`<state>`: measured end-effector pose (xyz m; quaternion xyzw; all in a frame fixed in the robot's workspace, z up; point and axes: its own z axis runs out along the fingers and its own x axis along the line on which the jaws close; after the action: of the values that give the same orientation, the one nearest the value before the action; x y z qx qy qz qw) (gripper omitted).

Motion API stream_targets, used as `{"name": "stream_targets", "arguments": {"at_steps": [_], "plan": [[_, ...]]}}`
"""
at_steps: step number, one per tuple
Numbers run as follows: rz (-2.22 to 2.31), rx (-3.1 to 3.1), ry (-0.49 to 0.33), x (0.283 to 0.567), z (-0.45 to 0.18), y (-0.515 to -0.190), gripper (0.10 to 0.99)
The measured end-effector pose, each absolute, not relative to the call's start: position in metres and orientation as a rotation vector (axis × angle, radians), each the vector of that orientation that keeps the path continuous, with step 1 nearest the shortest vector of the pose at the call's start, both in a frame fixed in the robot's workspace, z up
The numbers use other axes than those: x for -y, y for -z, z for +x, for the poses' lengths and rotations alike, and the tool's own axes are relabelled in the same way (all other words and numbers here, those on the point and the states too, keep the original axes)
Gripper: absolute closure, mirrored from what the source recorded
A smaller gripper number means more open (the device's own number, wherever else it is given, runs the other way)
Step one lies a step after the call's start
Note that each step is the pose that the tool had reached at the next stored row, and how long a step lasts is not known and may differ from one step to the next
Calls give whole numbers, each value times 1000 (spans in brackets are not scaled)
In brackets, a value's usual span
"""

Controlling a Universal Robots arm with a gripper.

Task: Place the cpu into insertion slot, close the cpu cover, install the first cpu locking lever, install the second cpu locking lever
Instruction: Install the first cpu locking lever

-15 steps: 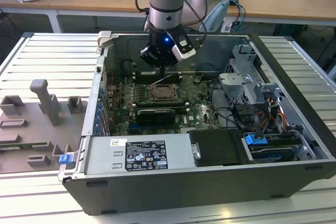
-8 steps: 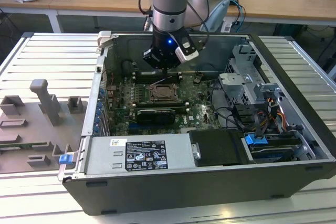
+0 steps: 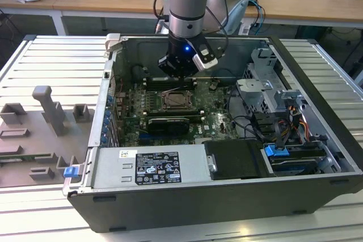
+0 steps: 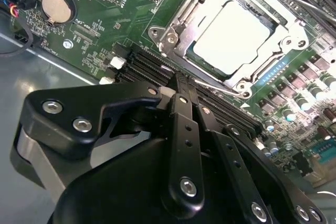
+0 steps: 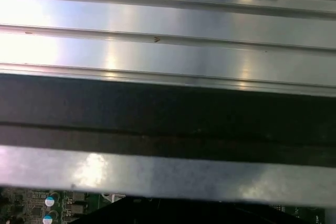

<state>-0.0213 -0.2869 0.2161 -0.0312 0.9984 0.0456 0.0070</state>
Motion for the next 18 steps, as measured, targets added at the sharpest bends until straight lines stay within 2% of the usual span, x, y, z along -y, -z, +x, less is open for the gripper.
{"name": "stream_targets", "arguments": {"at_steps": [18], "plan": [[-75, -3123, -140, 287, -19, -205, 980]]}}
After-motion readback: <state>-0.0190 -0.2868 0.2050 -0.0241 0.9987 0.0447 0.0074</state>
